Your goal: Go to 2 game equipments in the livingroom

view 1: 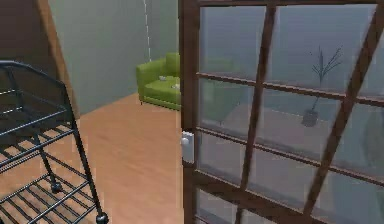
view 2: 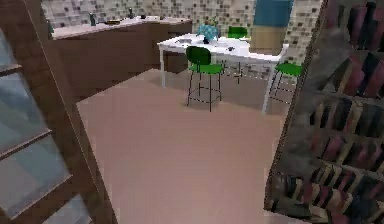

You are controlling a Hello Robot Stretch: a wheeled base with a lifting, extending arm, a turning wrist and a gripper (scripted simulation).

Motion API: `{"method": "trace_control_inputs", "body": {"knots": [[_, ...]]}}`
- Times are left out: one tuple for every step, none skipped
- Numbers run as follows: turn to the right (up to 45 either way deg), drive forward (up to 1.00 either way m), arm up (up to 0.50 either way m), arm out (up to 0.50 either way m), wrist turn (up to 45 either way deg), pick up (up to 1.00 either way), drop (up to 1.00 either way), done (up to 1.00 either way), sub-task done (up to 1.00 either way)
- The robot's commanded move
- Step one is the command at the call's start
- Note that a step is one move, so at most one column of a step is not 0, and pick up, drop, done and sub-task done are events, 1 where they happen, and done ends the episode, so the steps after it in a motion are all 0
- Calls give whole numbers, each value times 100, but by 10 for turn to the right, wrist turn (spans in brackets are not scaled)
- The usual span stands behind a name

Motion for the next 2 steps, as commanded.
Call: {"method": "trace_control_inputs", "body": {"knots": [[-450,0,0,0,0,0,0,0,0],[-390,0,0,0,0,0,0,0,0]]}}
